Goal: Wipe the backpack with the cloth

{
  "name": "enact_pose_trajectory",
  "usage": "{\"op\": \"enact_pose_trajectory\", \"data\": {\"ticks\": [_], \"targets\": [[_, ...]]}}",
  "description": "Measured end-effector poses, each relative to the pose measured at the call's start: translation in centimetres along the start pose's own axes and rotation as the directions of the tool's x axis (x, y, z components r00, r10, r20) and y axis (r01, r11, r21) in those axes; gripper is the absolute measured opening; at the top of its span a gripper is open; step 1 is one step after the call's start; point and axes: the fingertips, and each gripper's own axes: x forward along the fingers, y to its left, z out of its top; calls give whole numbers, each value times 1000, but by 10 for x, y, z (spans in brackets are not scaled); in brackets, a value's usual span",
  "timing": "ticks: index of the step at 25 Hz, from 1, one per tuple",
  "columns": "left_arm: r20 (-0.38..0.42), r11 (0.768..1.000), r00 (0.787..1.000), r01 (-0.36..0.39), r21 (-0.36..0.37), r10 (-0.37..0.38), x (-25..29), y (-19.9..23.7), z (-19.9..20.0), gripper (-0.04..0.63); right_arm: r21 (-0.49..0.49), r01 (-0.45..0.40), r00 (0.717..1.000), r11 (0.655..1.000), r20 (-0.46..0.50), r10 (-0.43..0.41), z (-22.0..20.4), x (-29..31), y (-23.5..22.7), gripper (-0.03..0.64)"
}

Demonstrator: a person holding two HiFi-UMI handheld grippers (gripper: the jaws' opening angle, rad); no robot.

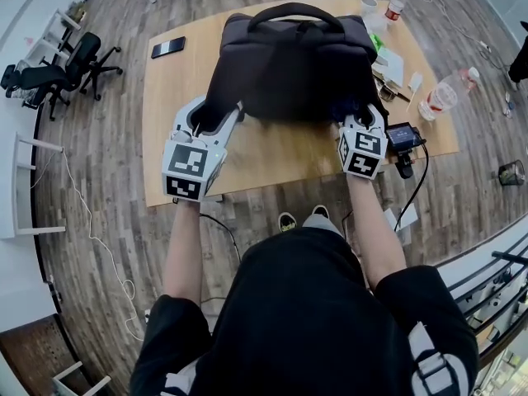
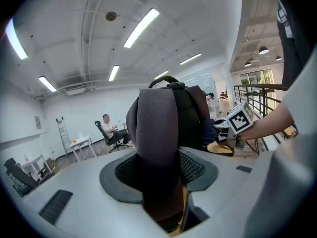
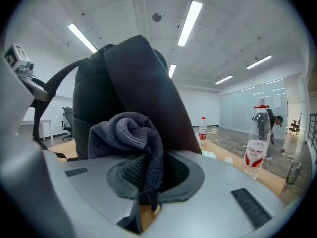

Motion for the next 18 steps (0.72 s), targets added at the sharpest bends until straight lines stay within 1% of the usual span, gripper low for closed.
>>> {"op": "enact_pose_trajectory", "data": {"ticks": [2,4,7,10,12,16,18], "targets": [[3,1000,1000,21,-7,-21,-3,-2,1,209,7,26,1000,1000,0,-26,1,3,-11,51],[9,999,999,35,-14,-35,-5,-2,2,209,-3,34,999,999,-1,-34,3,5,-12,51],[15,998,998,61,-36,-60,-5,-4,4,209,-11,35,999,999,-4,-35,5,1,-4,50],[31,993,995,93,-73,-91,-5,-9,4,209,-4,18,1000,1000,1,-18,13,-4,14,49],[43,989,993,111,-96,-108,-4,-13,4,209,12,-7,1000,1000,3,7,18,-8,30,49],[60,982,989,144,-123,-137,-8,-16,5,209,61,-103,995,993,11,103,22,-15,74,49],[77,977,985,164,-133,-155,-10,-18,8,207,80,-139,990,987,9,139,24,-16,91,49]]}}
